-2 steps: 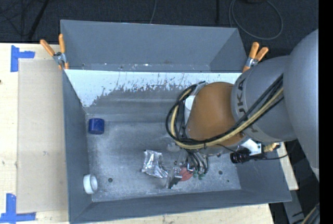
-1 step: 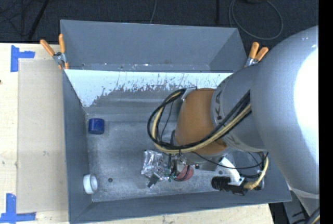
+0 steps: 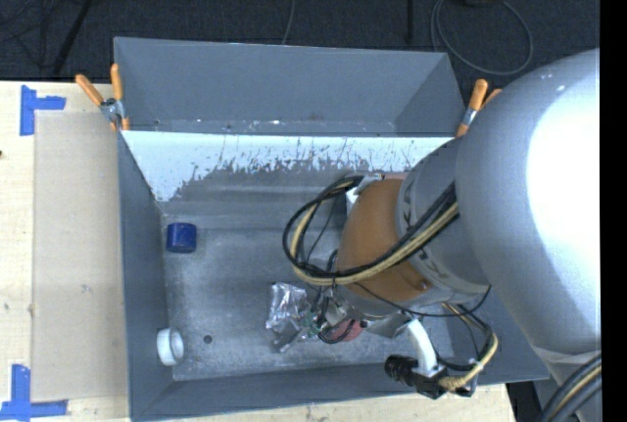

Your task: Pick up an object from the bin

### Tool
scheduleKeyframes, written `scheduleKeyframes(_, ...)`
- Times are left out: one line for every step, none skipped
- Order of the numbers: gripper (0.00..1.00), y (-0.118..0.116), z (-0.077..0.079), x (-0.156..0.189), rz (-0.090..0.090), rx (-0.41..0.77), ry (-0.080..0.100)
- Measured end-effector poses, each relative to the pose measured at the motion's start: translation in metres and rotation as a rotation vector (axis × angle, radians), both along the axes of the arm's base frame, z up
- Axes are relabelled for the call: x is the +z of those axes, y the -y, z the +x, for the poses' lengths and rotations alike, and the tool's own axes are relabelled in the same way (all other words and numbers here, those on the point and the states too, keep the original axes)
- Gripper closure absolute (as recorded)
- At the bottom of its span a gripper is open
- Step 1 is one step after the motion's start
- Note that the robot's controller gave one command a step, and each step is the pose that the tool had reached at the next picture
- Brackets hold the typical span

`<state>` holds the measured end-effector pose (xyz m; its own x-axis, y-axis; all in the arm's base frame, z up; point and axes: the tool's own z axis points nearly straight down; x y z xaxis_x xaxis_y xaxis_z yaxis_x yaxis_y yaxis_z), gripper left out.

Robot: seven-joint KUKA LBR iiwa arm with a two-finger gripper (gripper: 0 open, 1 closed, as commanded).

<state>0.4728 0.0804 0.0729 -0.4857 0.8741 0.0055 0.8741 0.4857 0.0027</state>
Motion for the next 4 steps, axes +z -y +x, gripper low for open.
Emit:
scheduleKeyframes(0.00,-0.001,0.000,0.001,-0.003,0.005,0.000)
scheduleKeyframes(1.00,-0.001,0.002,0.003,-0.003,0.003,0.004)
scheduleKeyframes(1.00,-0.001,0.003,0.086,-0.005,0.006,0.005)
scheduleKeyframes(1.00,0.000,0.003,0.103,-0.007,0.009,0.000)
